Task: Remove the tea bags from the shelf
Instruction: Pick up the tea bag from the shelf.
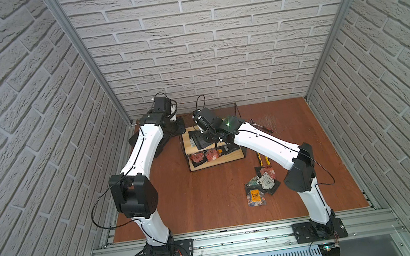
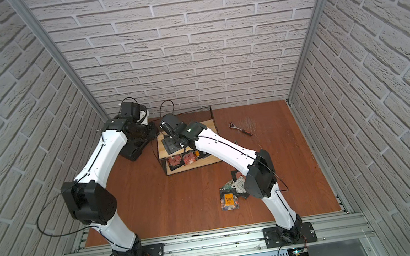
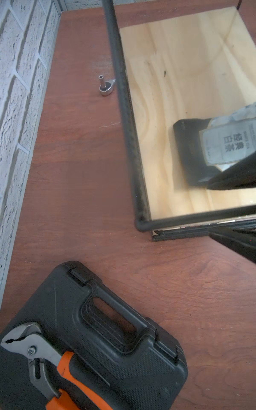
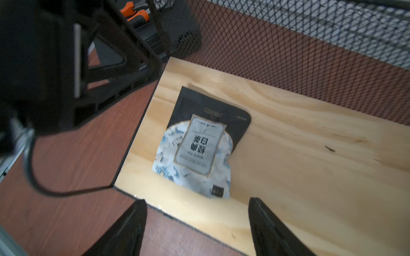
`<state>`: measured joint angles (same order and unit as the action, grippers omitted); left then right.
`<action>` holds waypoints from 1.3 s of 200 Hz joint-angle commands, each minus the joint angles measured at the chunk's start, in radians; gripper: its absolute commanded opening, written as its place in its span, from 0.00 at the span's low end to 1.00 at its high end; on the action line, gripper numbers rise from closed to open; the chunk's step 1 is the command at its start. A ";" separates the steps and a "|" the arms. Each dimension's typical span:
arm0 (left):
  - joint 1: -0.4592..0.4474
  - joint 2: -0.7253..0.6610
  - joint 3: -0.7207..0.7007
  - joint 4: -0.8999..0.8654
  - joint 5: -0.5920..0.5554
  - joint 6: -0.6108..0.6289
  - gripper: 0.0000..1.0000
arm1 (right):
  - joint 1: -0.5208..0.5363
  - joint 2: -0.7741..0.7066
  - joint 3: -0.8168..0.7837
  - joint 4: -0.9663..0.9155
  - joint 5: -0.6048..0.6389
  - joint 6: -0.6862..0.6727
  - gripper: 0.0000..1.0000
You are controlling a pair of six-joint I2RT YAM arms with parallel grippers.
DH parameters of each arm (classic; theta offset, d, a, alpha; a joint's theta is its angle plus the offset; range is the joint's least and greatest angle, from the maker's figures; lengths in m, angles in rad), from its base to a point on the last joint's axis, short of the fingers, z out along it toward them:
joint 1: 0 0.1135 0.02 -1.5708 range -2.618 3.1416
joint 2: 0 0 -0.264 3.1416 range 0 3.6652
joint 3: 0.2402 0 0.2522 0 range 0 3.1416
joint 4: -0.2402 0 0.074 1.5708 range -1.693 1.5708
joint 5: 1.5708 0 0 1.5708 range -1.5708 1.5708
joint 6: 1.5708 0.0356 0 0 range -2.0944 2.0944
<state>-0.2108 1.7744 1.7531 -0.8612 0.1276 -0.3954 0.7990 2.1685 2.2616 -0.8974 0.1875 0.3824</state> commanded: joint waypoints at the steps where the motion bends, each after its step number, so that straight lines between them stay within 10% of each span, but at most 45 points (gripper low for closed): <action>1: -0.008 0.019 0.016 -0.009 -0.007 0.010 0.34 | -0.009 0.050 0.100 -0.034 0.029 0.001 0.77; 62: -0.009 0.023 0.019 -0.012 -0.006 0.010 0.34 | -0.011 0.167 0.181 -0.049 0.091 -0.022 0.76; 145: -0.008 0.025 0.022 -0.010 -0.005 0.009 0.34 | -0.013 0.139 0.107 -0.074 0.141 0.017 0.35; 260: -0.009 0.023 0.013 -0.011 -0.005 0.007 0.34 | -0.018 -0.097 0.005 -0.026 0.110 -0.011 0.07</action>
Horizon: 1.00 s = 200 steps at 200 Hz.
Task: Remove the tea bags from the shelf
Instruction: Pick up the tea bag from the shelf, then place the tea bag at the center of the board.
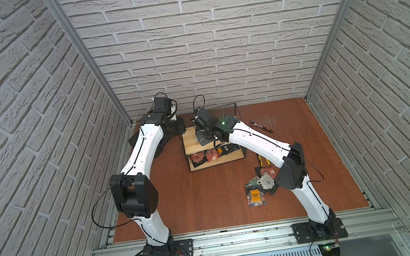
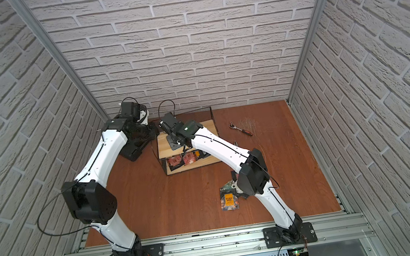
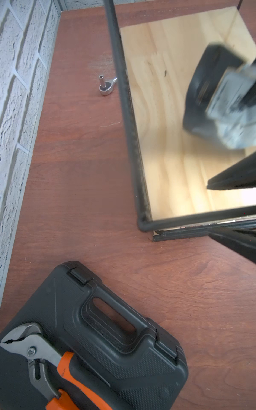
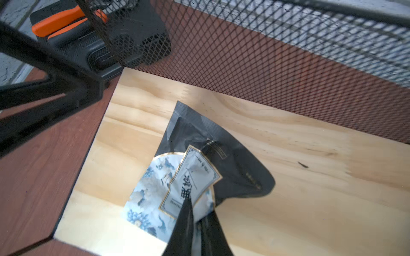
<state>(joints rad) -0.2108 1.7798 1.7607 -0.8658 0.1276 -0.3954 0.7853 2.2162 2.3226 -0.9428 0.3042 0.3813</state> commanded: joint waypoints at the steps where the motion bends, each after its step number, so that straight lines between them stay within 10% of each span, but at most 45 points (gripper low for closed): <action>1: -0.009 0.017 0.005 -0.006 -0.005 0.007 0.34 | -0.004 -0.149 -0.061 0.020 -0.007 -0.010 0.07; 143: -0.010 0.009 0.000 -0.004 -0.006 0.005 0.34 | -0.012 -0.779 -0.786 0.088 -0.007 0.136 0.05; 200: -0.009 0.008 0.002 -0.004 -0.005 0.005 0.34 | -0.213 -1.001 -1.277 0.125 -0.153 0.369 0.06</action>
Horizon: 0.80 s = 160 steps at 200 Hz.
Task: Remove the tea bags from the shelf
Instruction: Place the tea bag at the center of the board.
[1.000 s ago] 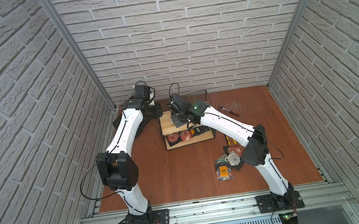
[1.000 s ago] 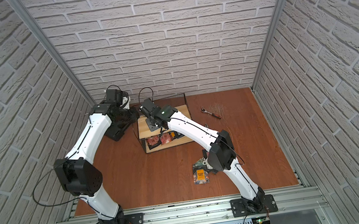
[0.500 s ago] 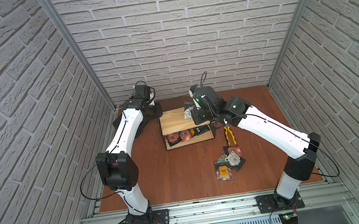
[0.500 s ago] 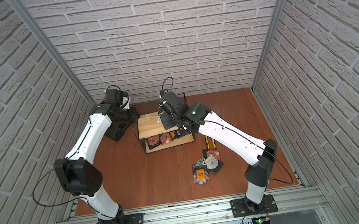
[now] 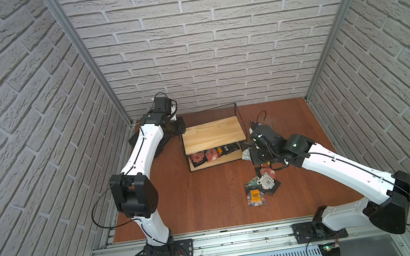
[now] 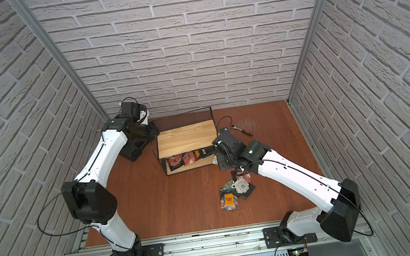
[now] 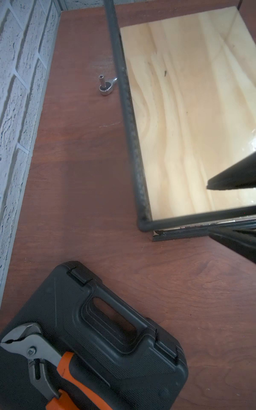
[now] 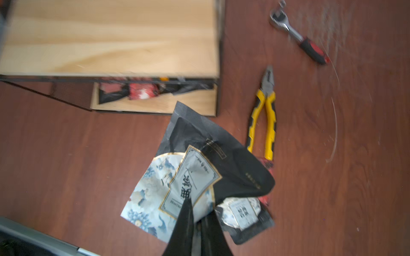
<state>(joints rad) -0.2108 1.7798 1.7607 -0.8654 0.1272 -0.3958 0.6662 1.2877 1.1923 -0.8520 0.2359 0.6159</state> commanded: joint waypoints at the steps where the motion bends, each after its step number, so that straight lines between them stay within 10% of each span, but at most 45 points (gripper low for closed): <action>1: -0.010 0.008 0.002 -0.005 -0.005 0.006 0.34 | -0.099 -0.074 -0.153 0.035 -0.088 0.138 0.06; 160: -0.010 0.013 0.008 -0.006 -0.002 0.005 0.34 | -0.241 0.140 -0.327 0.185 -0.266 0.200 0.23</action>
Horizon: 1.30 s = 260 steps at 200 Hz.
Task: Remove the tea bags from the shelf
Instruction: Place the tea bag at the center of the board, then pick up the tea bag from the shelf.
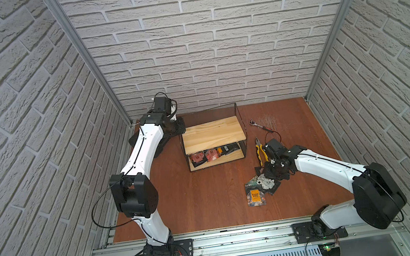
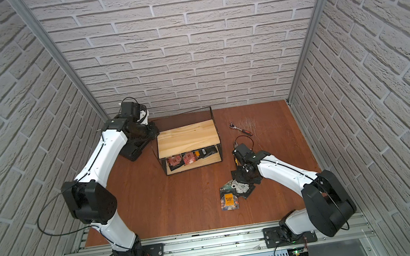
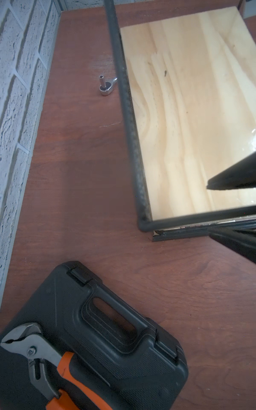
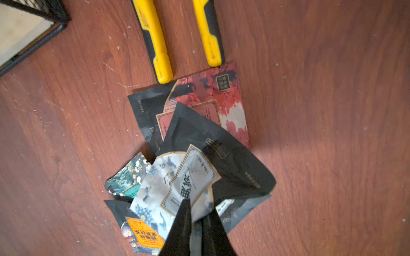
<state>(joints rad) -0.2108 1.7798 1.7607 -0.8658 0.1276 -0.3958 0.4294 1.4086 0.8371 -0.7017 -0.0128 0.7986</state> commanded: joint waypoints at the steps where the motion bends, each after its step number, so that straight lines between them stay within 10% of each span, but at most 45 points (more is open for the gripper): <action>1: -0.010 0.013 0.008 -0.006 -0.002 0.006 0.34 | -0.004 0.019 0.028 0.035 -0.018 0.019 0.23; 56: -0.011 0.015 0.005 -0.005 -0.003 0.000 0.34 | -0.004 -0.058 0.045 0.005 -0.025 0.090 0.49; 117: -0.012 0.017 0.006 -0.003 -0.003 -0.009 0.34 | 0.030 -0.215 0.043 0.017 -0.035 0.259 0.55; 183: -0.012 0.015 0.007 -0.001 -0.009 -0.015 0.34 | 0.249 -0.092 -0.060 0.690 -0.076 0.505 0.48; 260: -0.011 0.003 -0.004 -0.003 -0.026 -0.020 0.33 | 0.399 0.257 -0.019 1.135 0.237 0.749 0.46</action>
<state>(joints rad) -0.2131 1.7798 1.7607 -0.8661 0.1131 -0.4133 0.8082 1.5803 0.7765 0.2203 0.1070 1.4570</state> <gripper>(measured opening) 0.333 0.465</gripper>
